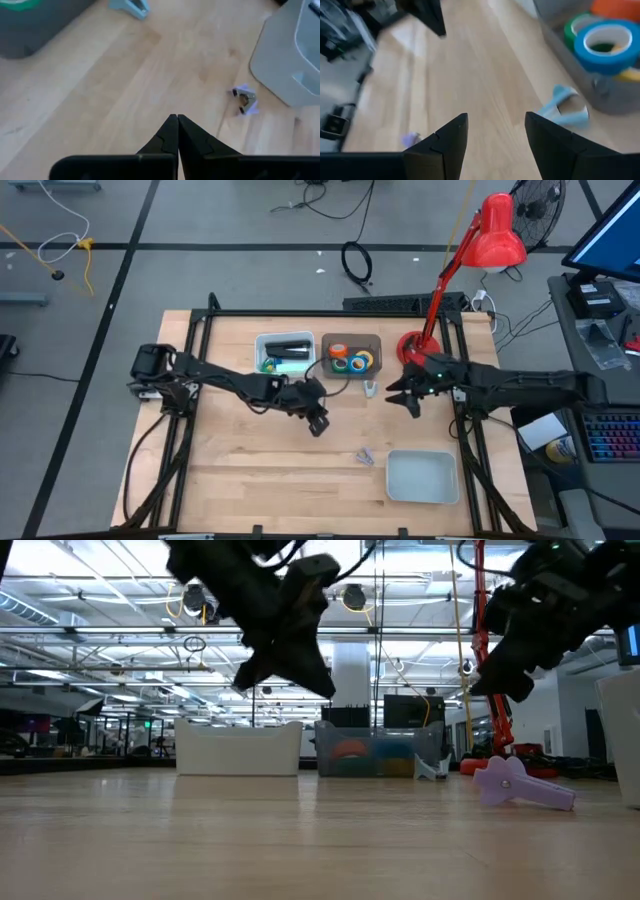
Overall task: Pick and place Stapler, Stapler remover, tape
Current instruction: Put the light blue staple remover into the gray bin
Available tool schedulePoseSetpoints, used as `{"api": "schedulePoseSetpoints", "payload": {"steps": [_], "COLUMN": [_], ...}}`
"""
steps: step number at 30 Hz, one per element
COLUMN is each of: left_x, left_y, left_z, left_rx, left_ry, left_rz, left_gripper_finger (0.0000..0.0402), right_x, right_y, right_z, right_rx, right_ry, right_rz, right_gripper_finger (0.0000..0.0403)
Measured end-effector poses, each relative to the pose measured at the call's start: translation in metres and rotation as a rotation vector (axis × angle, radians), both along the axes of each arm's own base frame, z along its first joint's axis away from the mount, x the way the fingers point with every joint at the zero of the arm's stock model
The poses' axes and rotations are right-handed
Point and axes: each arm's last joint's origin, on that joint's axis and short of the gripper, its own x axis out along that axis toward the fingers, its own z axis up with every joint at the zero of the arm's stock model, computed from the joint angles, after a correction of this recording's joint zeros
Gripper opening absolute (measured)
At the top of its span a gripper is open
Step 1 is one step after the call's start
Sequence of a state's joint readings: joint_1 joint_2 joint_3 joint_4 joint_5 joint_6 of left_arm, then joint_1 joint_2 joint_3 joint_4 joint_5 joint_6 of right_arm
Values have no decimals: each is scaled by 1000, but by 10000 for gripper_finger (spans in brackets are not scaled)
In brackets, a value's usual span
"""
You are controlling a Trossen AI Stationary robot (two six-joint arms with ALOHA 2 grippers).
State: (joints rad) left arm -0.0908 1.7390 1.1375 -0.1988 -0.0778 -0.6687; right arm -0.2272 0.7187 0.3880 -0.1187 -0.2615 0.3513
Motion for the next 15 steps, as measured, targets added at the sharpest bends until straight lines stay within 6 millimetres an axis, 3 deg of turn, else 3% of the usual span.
{"api": "schedulePoseSetpoints", "payload": {"steps": [5,15], "left_x": [-22,-86], "left_y": [12,41], "left_z": [-9,27], "left_rx": [-9,140], "left_ry": [-147,-312], "left_rz": [-5,-52], "left_gripper_finger": [6,15], "right_x": [16,60], "right_y": [-5,-18], "right_z": [3,8], "right_rx": [-4,110], "right_ry": [156,313], "right_rz": [-17,-202], "right_gripper_finger": [193,192]}}
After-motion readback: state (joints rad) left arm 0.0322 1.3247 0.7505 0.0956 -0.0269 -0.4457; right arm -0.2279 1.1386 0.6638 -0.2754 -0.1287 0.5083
